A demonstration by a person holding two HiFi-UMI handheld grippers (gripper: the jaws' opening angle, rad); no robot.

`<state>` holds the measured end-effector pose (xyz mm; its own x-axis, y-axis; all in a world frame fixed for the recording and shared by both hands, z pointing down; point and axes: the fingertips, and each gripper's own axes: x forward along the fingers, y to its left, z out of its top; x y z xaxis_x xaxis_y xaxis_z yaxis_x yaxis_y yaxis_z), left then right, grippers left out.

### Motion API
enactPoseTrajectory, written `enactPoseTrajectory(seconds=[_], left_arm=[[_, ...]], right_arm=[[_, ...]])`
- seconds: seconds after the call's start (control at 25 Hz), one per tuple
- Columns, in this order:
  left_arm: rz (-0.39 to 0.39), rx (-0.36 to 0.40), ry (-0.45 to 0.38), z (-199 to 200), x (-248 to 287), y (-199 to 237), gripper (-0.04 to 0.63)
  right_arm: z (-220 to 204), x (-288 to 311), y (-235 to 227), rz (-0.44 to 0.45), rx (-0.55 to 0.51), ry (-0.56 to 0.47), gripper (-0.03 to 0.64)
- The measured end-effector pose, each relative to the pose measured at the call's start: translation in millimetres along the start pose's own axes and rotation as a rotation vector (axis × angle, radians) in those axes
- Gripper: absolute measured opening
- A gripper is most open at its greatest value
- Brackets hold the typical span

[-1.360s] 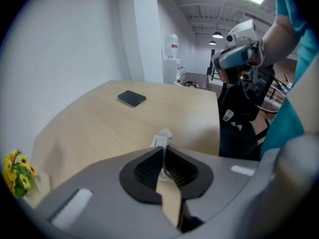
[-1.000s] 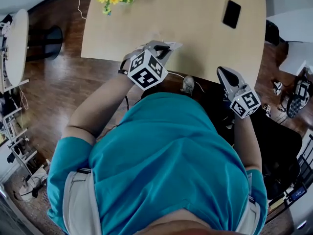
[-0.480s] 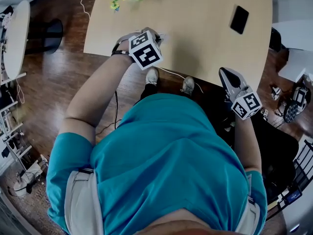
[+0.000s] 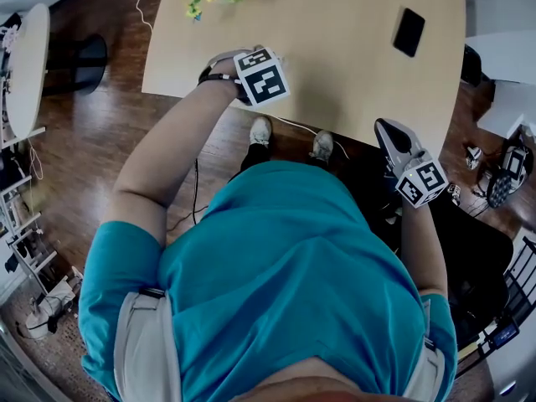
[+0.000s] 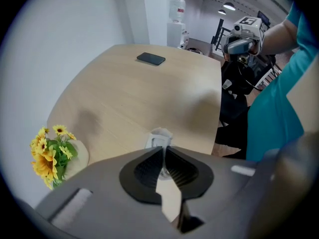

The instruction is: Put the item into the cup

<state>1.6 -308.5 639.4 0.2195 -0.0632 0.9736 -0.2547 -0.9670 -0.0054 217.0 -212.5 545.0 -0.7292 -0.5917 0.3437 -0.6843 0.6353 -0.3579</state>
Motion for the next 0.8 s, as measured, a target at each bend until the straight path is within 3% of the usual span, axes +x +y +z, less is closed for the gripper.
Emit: enactPoseTrajectory(seconds=[0.64,0.8], left_arm=[[-0.052,0.015,0.121,-6,8,15,0.031],[-0.084,-0.009,0.096,-5,12,14,0.032]], right_arm=[[-3,-1,2,0.003,0.004,-0.005,0.001],[-1,-1,2,0.003,0.005,-0.008,0.0]])
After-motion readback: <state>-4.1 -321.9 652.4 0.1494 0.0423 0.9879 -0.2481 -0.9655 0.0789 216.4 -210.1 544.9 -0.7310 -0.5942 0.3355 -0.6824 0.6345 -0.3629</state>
